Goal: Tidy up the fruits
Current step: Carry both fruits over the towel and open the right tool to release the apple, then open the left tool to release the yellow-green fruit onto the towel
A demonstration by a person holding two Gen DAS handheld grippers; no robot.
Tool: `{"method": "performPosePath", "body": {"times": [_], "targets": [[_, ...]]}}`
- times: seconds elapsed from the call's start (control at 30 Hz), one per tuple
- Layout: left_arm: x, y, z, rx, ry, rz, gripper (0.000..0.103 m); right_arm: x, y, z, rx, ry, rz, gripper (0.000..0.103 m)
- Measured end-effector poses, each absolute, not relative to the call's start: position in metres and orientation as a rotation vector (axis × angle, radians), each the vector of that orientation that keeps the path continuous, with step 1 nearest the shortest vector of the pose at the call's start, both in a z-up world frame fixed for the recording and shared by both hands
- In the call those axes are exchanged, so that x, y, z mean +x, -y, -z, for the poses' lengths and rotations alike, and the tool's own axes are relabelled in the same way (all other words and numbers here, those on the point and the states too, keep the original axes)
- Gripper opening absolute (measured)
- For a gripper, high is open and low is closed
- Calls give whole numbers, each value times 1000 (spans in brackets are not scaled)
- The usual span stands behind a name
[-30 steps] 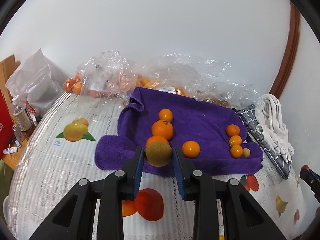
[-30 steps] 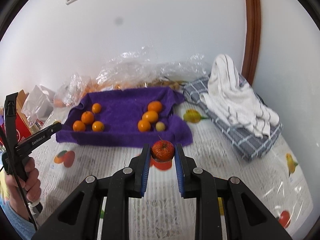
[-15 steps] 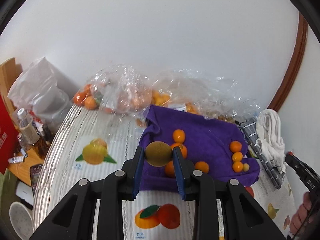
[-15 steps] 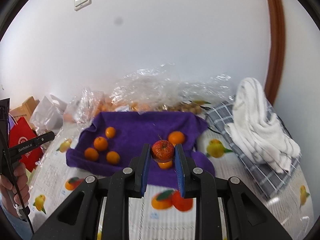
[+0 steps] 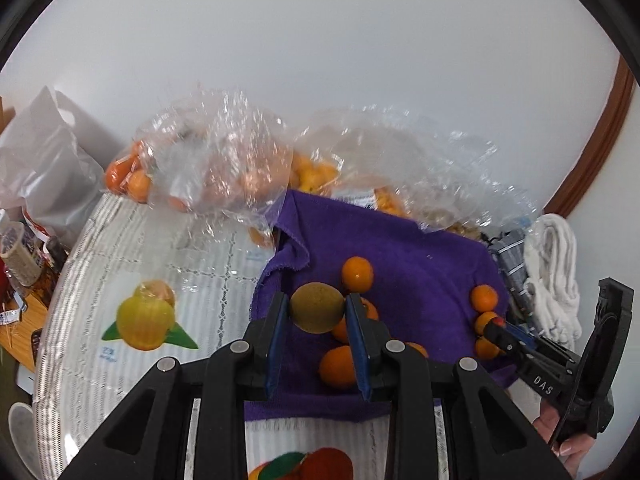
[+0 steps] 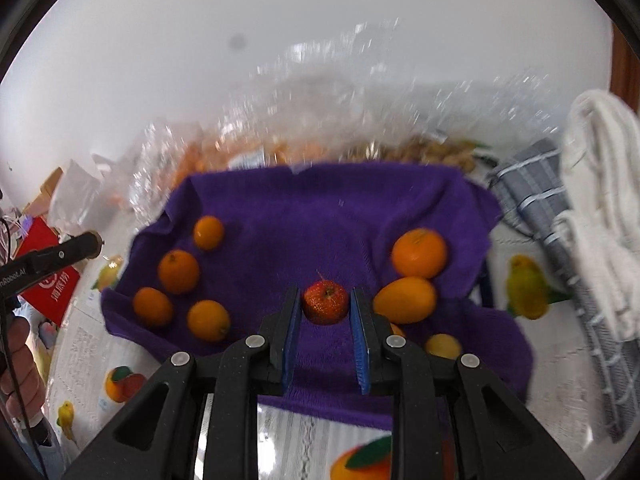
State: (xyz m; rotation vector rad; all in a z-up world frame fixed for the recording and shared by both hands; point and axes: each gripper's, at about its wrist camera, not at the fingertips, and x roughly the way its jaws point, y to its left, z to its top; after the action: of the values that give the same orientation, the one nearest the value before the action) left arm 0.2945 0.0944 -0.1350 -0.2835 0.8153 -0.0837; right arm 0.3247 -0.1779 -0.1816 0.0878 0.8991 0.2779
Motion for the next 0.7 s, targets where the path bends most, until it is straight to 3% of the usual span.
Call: {"method": "performPosePath", "body": {"times": [0.5, 0.7], "targets": [[329, -78, 176, -224, -952, 17, 28, 338, 155, 214, 5, -970, -312, 25], [331, -76, 174, -225, -959, 22, 28, 332, 153, 207, -11, -967, -320, 43]]}}
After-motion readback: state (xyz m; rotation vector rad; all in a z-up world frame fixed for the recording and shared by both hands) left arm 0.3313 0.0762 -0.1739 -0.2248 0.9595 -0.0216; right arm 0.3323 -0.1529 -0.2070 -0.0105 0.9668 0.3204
